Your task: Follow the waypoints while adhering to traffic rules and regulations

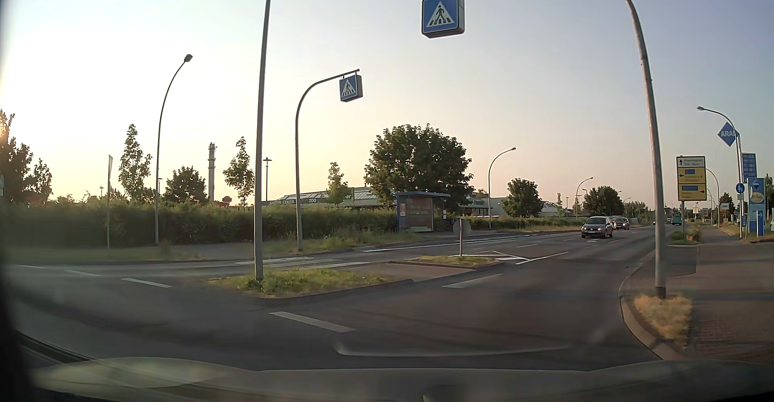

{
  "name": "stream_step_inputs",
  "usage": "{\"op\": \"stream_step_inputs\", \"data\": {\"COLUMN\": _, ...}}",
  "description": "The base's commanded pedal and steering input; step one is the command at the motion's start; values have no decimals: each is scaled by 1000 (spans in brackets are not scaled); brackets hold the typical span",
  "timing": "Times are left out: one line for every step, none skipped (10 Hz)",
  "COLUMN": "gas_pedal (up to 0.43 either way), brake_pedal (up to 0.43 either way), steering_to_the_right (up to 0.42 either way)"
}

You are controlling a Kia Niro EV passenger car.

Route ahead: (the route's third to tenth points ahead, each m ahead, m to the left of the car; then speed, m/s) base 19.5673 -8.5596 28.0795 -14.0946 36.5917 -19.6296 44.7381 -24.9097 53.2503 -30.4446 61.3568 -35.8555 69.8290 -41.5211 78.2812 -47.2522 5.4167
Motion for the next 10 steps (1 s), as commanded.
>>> {"op": "stream_step_inputs", "data": {"gas_pedal": 79, "brake_pedal": 24, "steering_to_the_right": 78}}
{"op": "stream_step_inputs", "data": {"gas_pedal": 87, "brake_pedal": 30, "steering_to_the_right": 106}}
{"op": "stream_step_inputs", "data": {"gas_pedal": 110, "brake_pedal": 24, "steering_to_the_right": 134}}
{"op": "stream_step_inputs", "data": {"gas_pedal": 110, "brake_pedal": 30, "steering_to_the_right": 154}}
{"op": "stream_step_inputs", "data": {"gas_pedal": 110, "brake_pedal": 24, "steering_to_the_right": 172}}
{"op": "stream_step_inputs", "data": {"gas_pedal": 118, "brake_pedal": 24, "steering_to_the_right": 191}}
{"op": "stream_step_inputs", "data": {"gas_pedal": 130, "brake_pedal": 24, "steering_to_the_right": 206}}
{"op": "stream_step_inputs", "data": {"gas_pedal": 138, "brake_pedal": 24, "steering_to_the_right": 218}}
{"op": "stream_step_inputs", "data": {"gas_pedal": 138, "brake_pedal": 24, "steering_to_the_right": 224}}
{"op": "stream_step_inputs", "data": {"gas_pedal": 157, "brake_pedal": 24, "steering_to_the_right": 228}}
